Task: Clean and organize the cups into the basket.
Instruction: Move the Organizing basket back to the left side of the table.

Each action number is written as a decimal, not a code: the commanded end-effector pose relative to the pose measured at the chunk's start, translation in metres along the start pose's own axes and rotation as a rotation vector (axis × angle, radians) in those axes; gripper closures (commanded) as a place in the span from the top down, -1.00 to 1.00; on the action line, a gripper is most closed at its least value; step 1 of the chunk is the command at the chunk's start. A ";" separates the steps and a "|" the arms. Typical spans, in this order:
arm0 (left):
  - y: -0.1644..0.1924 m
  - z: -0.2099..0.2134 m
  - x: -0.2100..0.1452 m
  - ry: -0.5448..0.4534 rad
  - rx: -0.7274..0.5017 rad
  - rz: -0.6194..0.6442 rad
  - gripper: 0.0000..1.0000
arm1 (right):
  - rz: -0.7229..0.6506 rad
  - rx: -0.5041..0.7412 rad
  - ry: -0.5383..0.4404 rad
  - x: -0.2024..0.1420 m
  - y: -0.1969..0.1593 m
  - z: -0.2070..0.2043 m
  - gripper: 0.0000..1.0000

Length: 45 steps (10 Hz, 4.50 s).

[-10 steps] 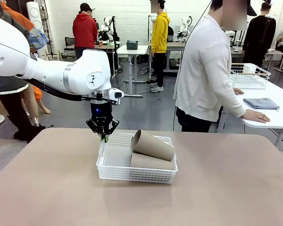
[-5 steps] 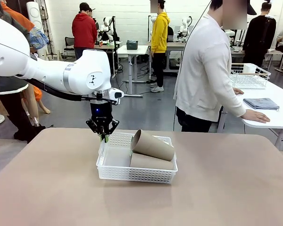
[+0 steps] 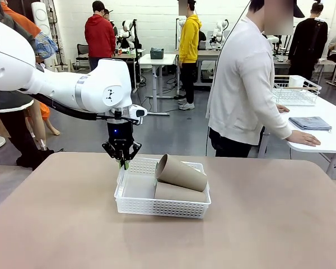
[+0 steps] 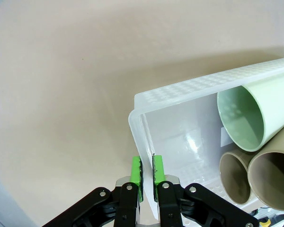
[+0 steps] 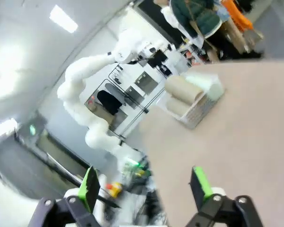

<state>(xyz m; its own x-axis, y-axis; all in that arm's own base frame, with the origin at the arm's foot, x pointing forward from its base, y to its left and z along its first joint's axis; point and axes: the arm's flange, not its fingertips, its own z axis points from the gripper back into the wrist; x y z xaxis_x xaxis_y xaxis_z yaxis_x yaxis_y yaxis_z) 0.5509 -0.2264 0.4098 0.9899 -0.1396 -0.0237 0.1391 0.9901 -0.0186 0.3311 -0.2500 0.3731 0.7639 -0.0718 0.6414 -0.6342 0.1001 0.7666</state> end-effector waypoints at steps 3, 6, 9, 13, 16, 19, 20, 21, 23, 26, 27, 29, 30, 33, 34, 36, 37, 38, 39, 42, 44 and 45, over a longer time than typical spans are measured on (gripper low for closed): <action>0.000 0.002 -0.001 -0.004 -0.001 0.001 -1.00 | -0.564 -0.169 -0.102 -0.004 0.021 0.005 1.00; 0.000 0.002 -0.001 -0.004 -0.001 0.001 -1.00 | -0.560 -0.164 -0.105 0.004 0.018 0.003 1.00; 0.000 0.002 -0.001 -0.004 -0.001 0.001 -1.00 | -0.588 -0.195 -0.096 -0.006 0.014 0.019 1.00; 0.000 0.002 -0.001 -0.004 -0.001 0.001 -1.00 | -0.588 -0.195 -0.096 -0.006 0.014 0.019 1.00; 0.000 0.002 -0.001 -0.004 -0.001 0.001 -1.00 | -0.588 -0.195 -0.096 -0.006 0.014 0.019 1.00; 0.053 0.004 -0.012 0.007 0.024 -0.073 -0.75 | -0.588 -0.195 -0.096 -0.006 0.014 0.019 1.00; 0.075 0.007 -0.024 -0.027 0.094 -0.075 -0.75 | -0.588 -0.195 -0.096 -0.006 0.014 0.019 1.00; 0.089 0.008 -0.029 -0.041 0.127 -0.087 -0.75 | -0.588 -0.195 -0.096 -0.006 0.014 0.019 1.00; 0.119 0.008 -0.038 -0.034 0.195 -0.088 -0.75 | -0.588 -0.195 -0.096 -0.006 0.014 0.019 1.00; 0.170 0.001 -0.044 0.019 0.196 -0.077 -0.75 | -0.588 -0.195 -0.096 -0.006 0.014 0.019 1.00; 0.187 -0.001 -0.047 0.027 0.175 -0.062 -0.75 | -0.588 -0.195 -0.096 -0.006 0.014 0.019 1.00; 0.218 0.000 -0.061 -0.001 0.137 -0.026 -0.75 | -0.588 -0.195 -0.096 -0.006 0.014 0.019 1.00; 0.236 0.001 -0.069 -0.020 0.150 -0.010 -0.75 | -0.588 -0.195 -0.096 -0.006 0.014 0.019 1.00; 0.263 0.005 -0.075 -0.028 0.155 0.021 -0.75 | -0.588 -0.195 -0.096 -0.006 0.014 0.019 1.00; 0.270 0.003 -0.072 -0.021 0.165 0.041 -0.75 | -0.588 -0.195 -0.096 -0.006 0.014 0.019 1.00; 0.273 -0.004 -0.064 0.002 0.176 0.050 -0.75 | -0.588 -0.195 -0.096 -0.006 0.014 0.019 1.00; 0.271 -0.006 -0.061 0.007 0.178 0.050 -0.75 | -0.588 -0.195 -0.096 -0.006 0.014 0.019 1.00; 0.272 -0.007 -0.058 -0.009 0.188 0.048 0.44 | -0.588 -0.195 -0.096 -0.006 0.014 0.019 1.00; 0.271 -0.007 -0.058 -0.021 0.202 0.051 0.44 | -0.588 -0.195 -0.096 -0.006 0.014 0.019 1.00; 0.273 -0.006 -0.059 -0.054 0.212 0.057 1.00 | -0.588 -0.195 -0.096 -0.006 0.014 0.019 1.00; 0.275 -0.003 -0.061 -0.071 0.197 0.071 1.00 | -0.588 -0.195 -0.096 -0.006 0.014 0.019 1.00; 0.275 -0.001 -0.062 -0.073 0.188 0.077 1.00 | -0.588 -0.195 -0.096 -0.006 0.014 0.019 1.00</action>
<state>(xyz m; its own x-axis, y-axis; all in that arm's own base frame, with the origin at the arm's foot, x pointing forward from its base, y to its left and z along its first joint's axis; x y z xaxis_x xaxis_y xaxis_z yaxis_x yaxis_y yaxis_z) 0.5329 0.0521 0.4054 0.9952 -0.0936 0.0302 0.0875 0.9830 0.1612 0.3171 -0.2667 0.3814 0.9574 -0.2627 0.1201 -0.0697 0.1933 0.9787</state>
